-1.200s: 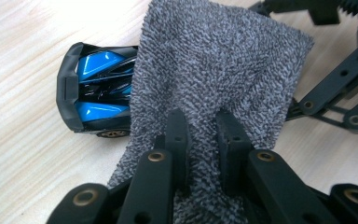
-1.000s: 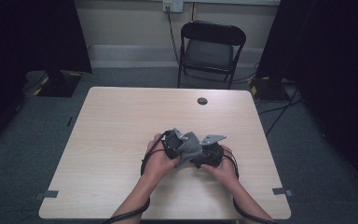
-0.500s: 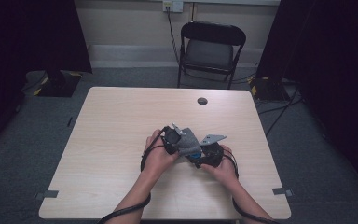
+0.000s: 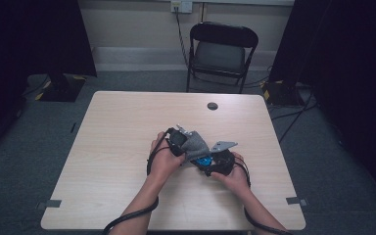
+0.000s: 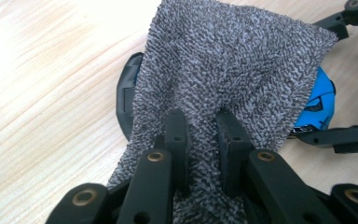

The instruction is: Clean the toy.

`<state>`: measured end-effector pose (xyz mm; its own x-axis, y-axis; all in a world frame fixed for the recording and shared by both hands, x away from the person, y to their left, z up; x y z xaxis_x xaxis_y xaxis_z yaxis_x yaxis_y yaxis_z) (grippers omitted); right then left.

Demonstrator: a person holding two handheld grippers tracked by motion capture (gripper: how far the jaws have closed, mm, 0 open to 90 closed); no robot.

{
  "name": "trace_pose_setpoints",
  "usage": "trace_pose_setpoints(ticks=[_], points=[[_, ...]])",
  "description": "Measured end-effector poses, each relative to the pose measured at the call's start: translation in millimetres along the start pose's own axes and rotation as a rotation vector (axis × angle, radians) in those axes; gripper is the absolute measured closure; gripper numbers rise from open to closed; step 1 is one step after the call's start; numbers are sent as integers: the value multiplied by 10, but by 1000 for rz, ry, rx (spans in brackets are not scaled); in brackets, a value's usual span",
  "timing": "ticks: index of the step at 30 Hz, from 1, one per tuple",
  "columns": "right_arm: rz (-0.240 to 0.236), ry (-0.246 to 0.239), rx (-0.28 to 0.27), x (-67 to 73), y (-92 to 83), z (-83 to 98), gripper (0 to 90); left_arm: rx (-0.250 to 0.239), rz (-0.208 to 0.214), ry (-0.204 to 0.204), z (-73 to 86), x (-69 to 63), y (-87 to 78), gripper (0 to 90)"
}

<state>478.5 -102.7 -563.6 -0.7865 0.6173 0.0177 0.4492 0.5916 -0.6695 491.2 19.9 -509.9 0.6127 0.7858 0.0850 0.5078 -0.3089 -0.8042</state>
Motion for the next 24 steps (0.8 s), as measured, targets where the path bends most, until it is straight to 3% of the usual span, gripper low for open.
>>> trace_pose_setpoints(ticks=[13,19,24], points=[[0,0,0,0,0,0,233,-1,-40,-45,-7,238,-27,770],[0,0,0,0,0,0,233,-7,-30,-60,-2,296,-24,769],[0,0,0,0,0,0,233,-8,-39,-98,19,385,-24,770]])
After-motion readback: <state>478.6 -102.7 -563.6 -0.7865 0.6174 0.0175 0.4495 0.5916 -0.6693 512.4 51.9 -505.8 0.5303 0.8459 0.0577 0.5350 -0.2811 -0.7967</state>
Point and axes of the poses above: each handheld gripper's, and its own axes: y roughly forward along the jaws, z roughly out of its underside, x roughly to its left, the point moved 9 cm from there along y, roughly forward along the jaws, and after that the axes turned 1 degree about -z, right-handed, at the moved point
